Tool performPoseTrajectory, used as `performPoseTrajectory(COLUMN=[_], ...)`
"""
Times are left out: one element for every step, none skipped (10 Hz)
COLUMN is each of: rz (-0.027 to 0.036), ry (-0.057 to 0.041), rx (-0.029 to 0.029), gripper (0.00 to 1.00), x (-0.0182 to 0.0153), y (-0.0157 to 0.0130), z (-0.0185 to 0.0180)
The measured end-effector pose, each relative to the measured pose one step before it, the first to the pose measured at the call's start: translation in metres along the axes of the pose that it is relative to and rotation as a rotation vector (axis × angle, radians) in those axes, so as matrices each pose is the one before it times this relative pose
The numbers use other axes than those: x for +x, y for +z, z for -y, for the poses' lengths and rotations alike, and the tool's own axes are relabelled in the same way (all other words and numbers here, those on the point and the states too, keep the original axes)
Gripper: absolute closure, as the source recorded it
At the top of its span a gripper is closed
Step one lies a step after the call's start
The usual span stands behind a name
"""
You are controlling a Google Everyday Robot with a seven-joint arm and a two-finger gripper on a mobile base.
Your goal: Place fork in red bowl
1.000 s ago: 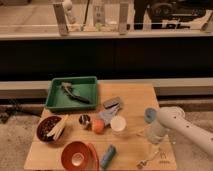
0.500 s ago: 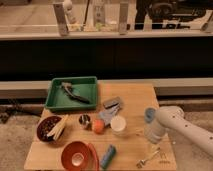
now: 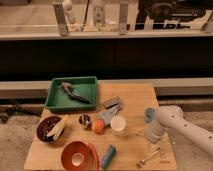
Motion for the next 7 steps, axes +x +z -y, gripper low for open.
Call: performPoseTrajectory(rz=[-0.00085, 0.00085, 0.00272, 0.00307, 0.00365, 0.0025, 0.00295], ry=[-0.00171, 0.00166, 0.0088, 0.00409, -0.00494, -0.00804, -0.00482], rx=[-0.00117, 0.00075, 0.00765, 0.00648, 0.00422, 0.00205, 0.00249], gripper=[0.2, 0.2, 0.2, 0.2, 0.2, 0.2, 0.2], x=[-0.00052, 0.0003, 0.00206, 0.00433, 0.0, -0.00095, 0.00091], y=[-0.00041, -0.00024, -0.00282, -0.00454, -0.00132, -0.00006, -0.00067], z=[0.00043, -0.0008, -0.00585, -0.01297, -0.00502, -0.00199, -0.00501])
